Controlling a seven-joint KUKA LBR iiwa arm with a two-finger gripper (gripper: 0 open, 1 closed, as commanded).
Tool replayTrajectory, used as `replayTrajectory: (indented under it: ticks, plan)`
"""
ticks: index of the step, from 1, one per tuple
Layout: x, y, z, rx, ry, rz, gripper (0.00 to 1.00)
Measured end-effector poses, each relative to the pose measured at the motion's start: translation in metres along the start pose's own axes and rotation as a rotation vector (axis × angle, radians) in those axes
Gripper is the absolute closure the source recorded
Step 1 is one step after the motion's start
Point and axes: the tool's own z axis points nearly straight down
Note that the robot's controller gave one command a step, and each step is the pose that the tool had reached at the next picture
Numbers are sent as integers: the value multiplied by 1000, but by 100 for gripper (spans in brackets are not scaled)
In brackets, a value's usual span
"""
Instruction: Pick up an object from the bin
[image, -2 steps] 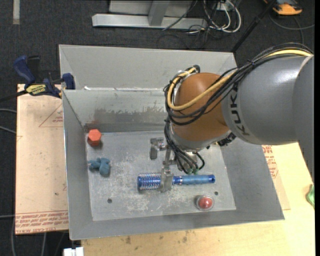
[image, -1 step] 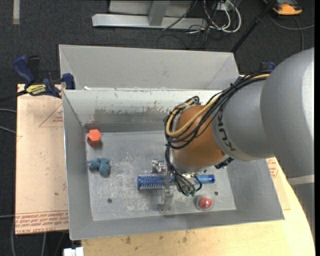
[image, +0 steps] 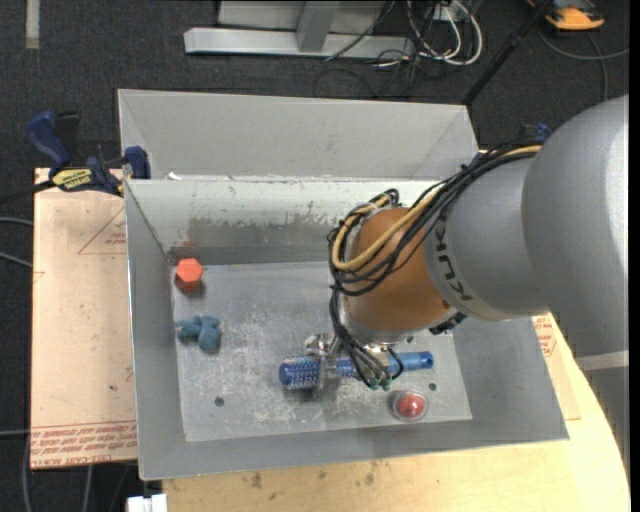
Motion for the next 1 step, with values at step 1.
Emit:
replayTrajectory:
  ticks: [1]
  plan:
    - [-26, 18, -184, 0, -11, -38, 100]
